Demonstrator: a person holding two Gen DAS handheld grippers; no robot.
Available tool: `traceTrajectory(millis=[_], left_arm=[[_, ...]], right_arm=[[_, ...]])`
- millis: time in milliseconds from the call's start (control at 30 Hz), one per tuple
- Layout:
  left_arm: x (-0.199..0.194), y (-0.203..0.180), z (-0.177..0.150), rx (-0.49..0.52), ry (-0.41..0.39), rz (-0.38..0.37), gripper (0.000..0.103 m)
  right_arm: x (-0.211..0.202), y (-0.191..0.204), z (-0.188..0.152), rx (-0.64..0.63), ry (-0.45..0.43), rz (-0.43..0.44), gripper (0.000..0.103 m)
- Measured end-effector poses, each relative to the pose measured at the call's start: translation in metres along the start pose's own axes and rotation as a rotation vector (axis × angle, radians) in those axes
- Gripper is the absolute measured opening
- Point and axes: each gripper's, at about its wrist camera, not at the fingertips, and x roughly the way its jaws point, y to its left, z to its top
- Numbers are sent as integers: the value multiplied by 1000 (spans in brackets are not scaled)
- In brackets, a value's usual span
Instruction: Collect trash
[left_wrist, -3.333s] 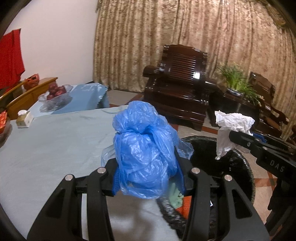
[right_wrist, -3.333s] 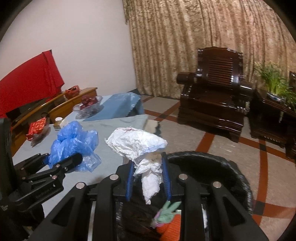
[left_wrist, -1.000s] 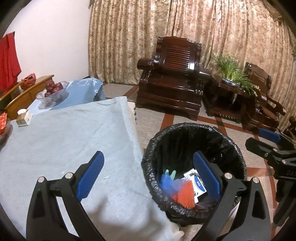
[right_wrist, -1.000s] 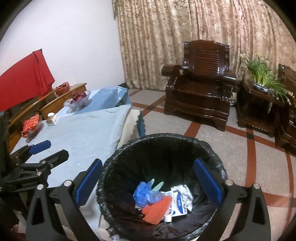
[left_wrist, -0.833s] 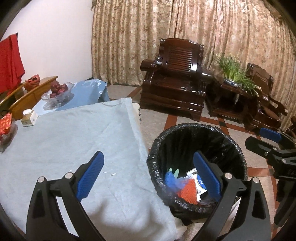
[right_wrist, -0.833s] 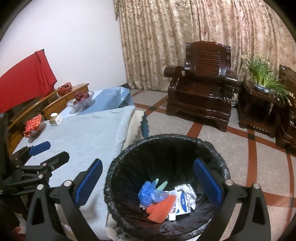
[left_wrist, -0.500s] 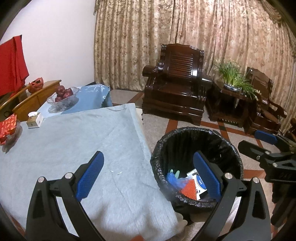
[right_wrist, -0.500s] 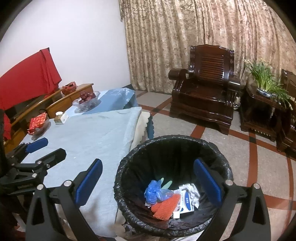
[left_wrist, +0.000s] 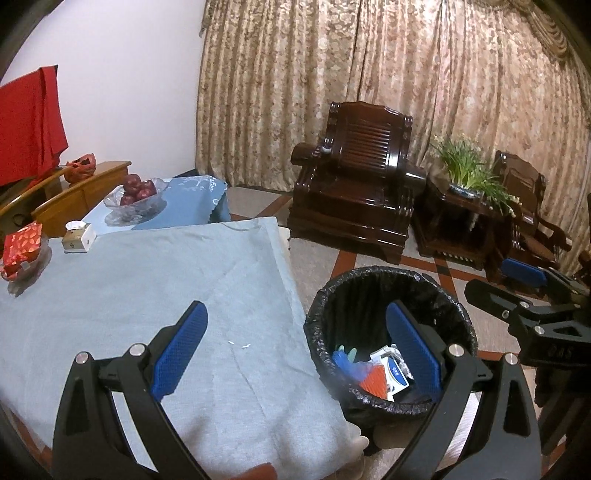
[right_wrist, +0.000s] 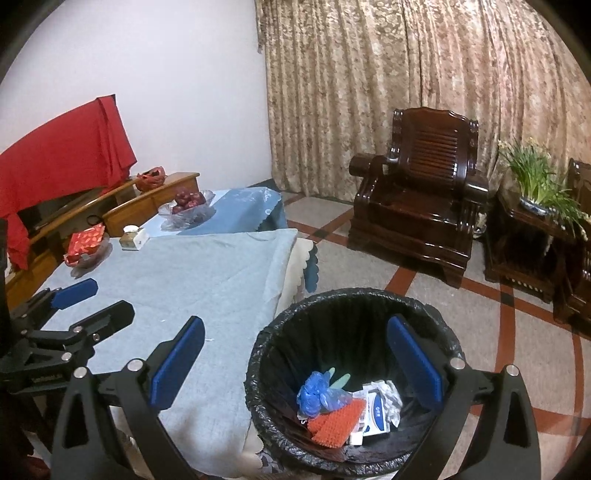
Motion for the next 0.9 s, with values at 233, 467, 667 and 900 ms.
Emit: traceTrajectory(millis=[233, 467, 667, 900], left_arm=[[-6, 1, 2, -10, -13, 9, 95], [-8, 3, 1, -13, -18, 14, 95], [-8, 4, 1, -12, -18, 13, 95], [-8, 4, 1, -13, -19, 13, 95]], right_arm=[[-1, 3, 1, -11, -7, 4, 97], [-1, 5, 0, -20, -7, 8, 97], [-1, 6, 1, -23, -7, 10, 97], [-1, 7, 1, -24, -8, 10, 97]])
